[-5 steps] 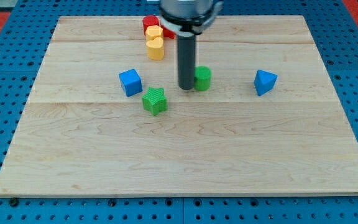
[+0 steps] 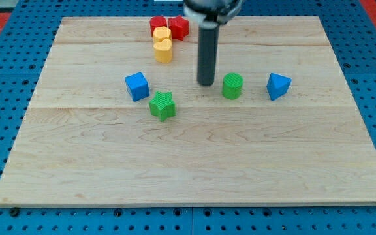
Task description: Push the green star to the center
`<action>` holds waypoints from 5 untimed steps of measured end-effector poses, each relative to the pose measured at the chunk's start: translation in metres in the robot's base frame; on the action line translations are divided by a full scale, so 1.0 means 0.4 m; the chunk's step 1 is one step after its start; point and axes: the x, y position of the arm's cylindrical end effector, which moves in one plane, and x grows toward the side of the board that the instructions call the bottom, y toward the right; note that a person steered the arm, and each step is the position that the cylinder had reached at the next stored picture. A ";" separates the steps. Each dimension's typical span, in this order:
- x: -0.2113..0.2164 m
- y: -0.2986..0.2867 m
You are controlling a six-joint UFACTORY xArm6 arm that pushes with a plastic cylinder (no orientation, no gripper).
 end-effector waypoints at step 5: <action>0.091 -0.147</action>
